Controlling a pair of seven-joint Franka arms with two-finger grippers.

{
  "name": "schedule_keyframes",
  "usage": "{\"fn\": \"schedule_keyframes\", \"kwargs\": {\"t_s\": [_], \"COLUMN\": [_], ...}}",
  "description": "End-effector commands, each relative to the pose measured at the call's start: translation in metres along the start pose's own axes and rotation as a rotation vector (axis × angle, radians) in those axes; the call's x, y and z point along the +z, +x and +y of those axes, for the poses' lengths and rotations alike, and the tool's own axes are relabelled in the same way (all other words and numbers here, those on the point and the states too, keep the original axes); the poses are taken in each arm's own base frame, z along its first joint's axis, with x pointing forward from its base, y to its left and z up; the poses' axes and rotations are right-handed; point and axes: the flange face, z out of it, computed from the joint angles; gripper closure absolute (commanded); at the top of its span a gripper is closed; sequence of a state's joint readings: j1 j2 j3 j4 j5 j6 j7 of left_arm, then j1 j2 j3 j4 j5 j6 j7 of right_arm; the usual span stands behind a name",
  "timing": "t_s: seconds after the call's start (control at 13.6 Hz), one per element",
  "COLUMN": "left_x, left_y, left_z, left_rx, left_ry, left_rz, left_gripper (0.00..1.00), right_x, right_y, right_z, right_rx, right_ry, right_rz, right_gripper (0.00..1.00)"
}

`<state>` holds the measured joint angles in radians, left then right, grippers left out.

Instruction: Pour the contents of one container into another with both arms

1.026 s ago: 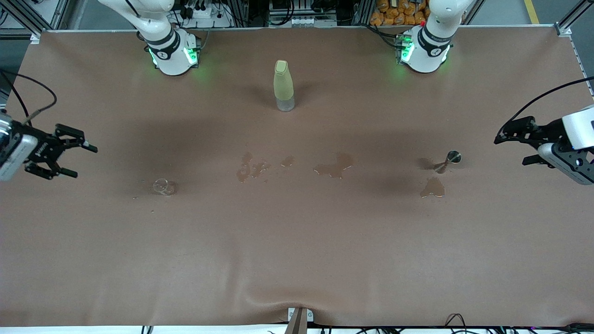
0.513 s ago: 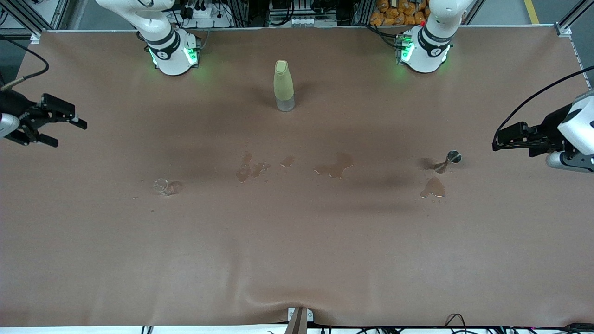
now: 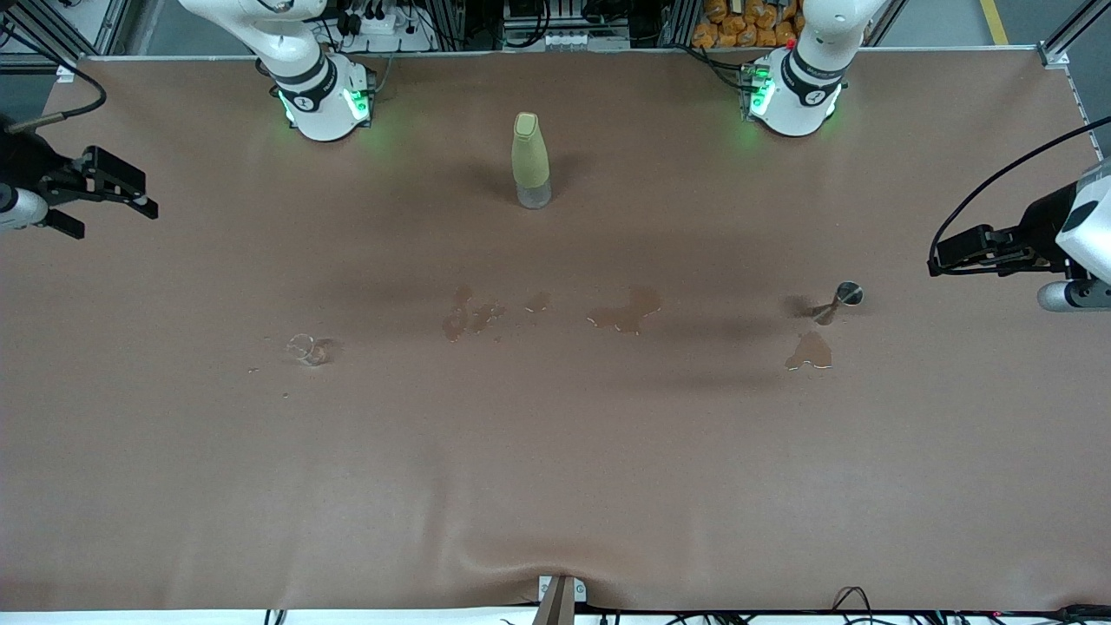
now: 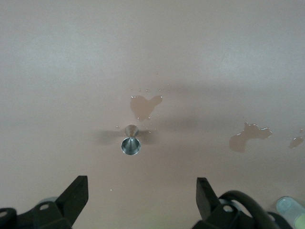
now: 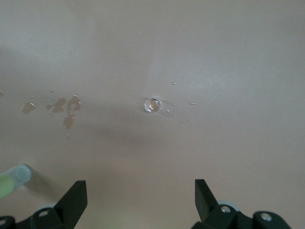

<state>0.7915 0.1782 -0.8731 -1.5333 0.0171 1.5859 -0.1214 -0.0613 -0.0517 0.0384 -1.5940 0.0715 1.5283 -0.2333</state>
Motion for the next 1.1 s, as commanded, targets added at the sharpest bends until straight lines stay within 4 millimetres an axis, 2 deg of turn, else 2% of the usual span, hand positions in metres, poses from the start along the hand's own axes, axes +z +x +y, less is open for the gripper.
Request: {"fn": "schedule_keyframes", "kwargs": {"t_s": [0.0,0.22,0.29,0.37,0.51,0.66,0.73,1.03], "left_x": [-0.004,-0.007,-0.006,-0.003,0.004,-0.002,-0.009,0.002], "left_y": [0.001,0.006,0.007,0.009,0.013,0.015,0.017,0.018], "left_z": [-0.008,-0.022,-0.016,-0.022,-0.022,-0.023,-0.015,0.011], "left_rx": [-0.033,-0.062,-0.059,-0.076,-0.089,-0.096,-0.097,-0.174], "left_ry": [0.023,0.014,0.019,0.028,0.054,0.072,0.078,0.117], "left_rz": [0.027,0.053,0.051,0.046,0.039,0.054,0.072,0.064], "left_gripper": [0.00,0.00,0.00,0.00,0.00,0.00,0.00,0.00], "right_x": [-0.009,-0.009,-0.010,-0.010,-0.009,-0.007,-0.007,-0.005], "right_y": [-0.005,-0.006,-0.006,-0.006,-0.006,-0.005,-0.005,-0.002], "right_z": [0.012,0.019,0.020,0.021,0.020,0.021,0.021,0.015], "right_rx": [0.039,0.049,0.051,0.052,0.052,0.054,0.056,0.120], "right_ry": [-0.048,-0.049,-0.050,-0.048,-0.047,-0.050,-0.049,-0.048], "right_rz": [-0.012,-0.005,-0.003,-0.003,-0.006,-0.010,-0.011,-0.013], "right_gripper": [0.00,0.00,0.00,0.00,0.00,0.00,0.00,0.00]}}
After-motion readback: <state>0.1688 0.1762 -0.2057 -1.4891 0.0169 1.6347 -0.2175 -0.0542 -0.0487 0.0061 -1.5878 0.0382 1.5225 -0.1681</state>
